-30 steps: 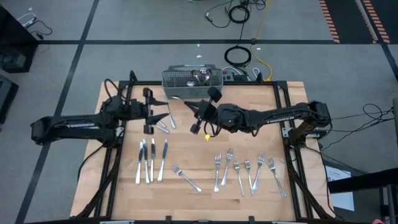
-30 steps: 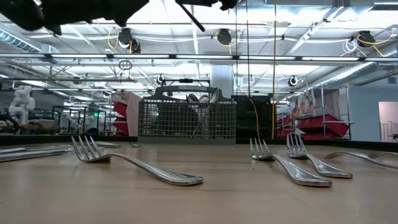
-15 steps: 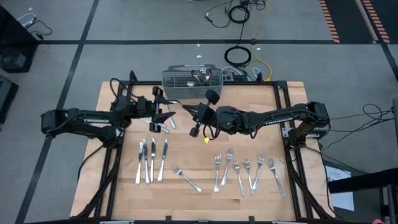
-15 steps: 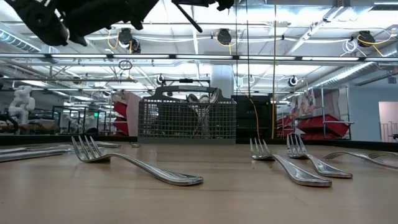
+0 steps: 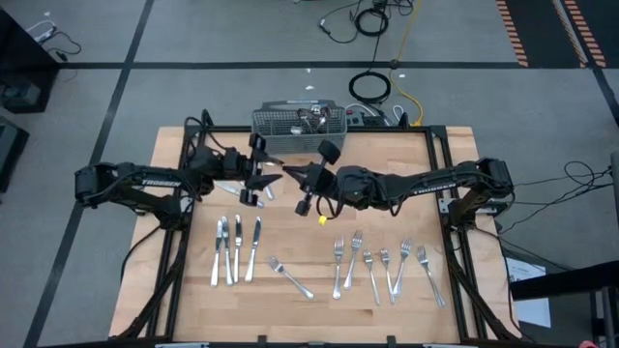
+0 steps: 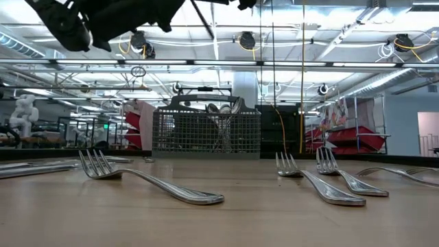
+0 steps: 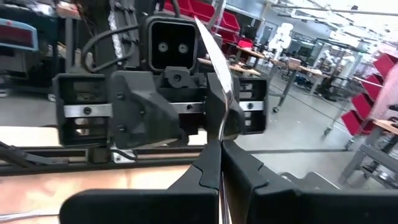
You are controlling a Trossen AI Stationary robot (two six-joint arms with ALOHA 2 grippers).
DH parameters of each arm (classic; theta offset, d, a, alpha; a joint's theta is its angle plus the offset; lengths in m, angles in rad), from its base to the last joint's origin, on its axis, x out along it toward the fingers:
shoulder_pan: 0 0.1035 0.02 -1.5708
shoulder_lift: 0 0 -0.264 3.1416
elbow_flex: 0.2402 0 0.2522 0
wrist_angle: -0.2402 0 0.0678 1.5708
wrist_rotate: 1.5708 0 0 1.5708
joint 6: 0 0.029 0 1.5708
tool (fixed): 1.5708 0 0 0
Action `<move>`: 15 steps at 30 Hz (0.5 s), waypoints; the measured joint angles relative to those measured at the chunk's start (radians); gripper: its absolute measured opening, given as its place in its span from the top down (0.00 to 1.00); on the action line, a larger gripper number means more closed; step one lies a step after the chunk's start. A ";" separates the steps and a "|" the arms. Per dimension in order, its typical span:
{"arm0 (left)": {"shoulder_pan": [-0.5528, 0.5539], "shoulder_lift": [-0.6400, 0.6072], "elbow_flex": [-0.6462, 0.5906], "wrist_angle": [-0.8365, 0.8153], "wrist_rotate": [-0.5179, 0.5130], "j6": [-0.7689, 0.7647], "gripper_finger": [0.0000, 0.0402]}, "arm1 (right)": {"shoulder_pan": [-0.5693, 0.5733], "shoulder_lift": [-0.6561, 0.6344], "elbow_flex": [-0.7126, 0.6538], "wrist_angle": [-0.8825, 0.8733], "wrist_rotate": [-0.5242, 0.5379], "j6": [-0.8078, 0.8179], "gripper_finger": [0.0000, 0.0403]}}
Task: Sort silverware
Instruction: Put the silver spoon into the gray utensil holder
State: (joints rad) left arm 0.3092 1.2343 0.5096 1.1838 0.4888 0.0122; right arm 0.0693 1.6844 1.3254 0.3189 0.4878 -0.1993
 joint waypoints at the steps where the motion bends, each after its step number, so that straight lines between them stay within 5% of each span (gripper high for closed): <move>1: 0.000 0.000 0.005 -0.002 0.005 -0.001 0.64 | 0.000 0.000 0.000 0.002 -0.003 -0.001 1.00; 12: 0.000 0.042 0.036 -0.011 0.036 -0.007 0.96 | 0.002 0.000 -0.002 -0.008 -0.020 0.000 1.00; 15: 0.010 0.050 0.041 -0.009 0.039 -0.016 0.97 | 0.004 0.000 -0.002 -0.008 -0.009 -0.001 1.00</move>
State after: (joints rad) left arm 0.3193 1.2842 0.5510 1.1744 0.5281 -0.0034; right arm 0.0731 1.6848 1.3239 0.3107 0.4788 -0.2004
